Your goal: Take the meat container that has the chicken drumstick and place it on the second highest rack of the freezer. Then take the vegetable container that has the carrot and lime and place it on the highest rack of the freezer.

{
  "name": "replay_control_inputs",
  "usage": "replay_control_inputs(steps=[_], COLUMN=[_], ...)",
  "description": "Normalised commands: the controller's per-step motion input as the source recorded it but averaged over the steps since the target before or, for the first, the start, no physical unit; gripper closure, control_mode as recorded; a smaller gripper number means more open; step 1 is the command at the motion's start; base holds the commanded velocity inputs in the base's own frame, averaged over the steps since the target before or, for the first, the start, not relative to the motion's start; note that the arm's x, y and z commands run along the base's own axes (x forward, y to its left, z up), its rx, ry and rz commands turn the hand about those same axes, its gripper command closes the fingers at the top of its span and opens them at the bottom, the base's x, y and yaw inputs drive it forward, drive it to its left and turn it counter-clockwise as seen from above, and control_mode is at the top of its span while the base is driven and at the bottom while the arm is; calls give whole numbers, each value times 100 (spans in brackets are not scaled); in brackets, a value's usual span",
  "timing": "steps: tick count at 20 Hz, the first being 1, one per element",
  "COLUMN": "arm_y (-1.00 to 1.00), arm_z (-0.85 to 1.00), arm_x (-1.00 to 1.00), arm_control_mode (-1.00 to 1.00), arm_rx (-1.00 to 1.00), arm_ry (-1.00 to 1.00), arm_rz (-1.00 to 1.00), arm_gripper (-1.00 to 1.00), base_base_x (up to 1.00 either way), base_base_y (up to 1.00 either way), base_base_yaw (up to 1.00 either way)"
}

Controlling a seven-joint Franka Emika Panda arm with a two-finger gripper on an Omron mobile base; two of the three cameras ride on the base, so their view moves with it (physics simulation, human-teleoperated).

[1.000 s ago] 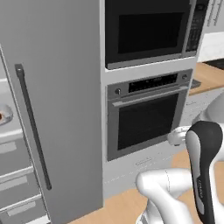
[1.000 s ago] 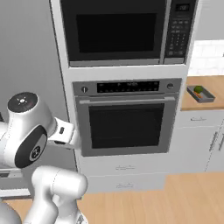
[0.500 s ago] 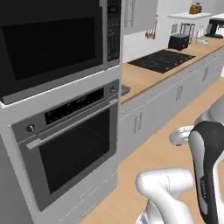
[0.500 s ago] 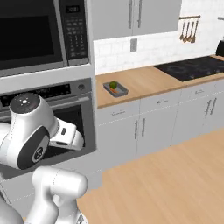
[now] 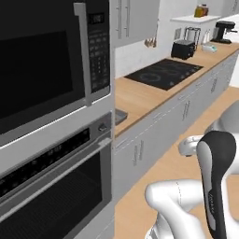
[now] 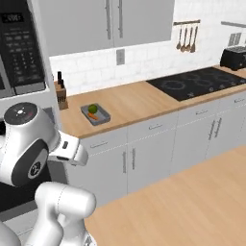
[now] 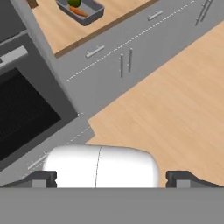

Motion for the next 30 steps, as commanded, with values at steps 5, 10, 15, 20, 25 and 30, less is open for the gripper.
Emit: replay_control_inputs(steps=[5,10,15,20,25,30], arm_y=[0,0,0,0,0,0], arm_z=[0,0,0,0,0,0], arm_x=[0,0,0,0,0,0], arm_control_mode=[100,100,100,100,100,100], arm_rx=[0,0,0,0,0,0], arm_ry=[0,0,0,0,0,0], arm_rz=[0,0,0,0,0,0], arm_gripper=[-100,-100,-100,-100,-100,-100], base_base_x=[100,100,100,74,1,9], base_base_y=[-94,-86,-61,-25,14,0], base_base_yaw=[28,43,62,64,54,54])
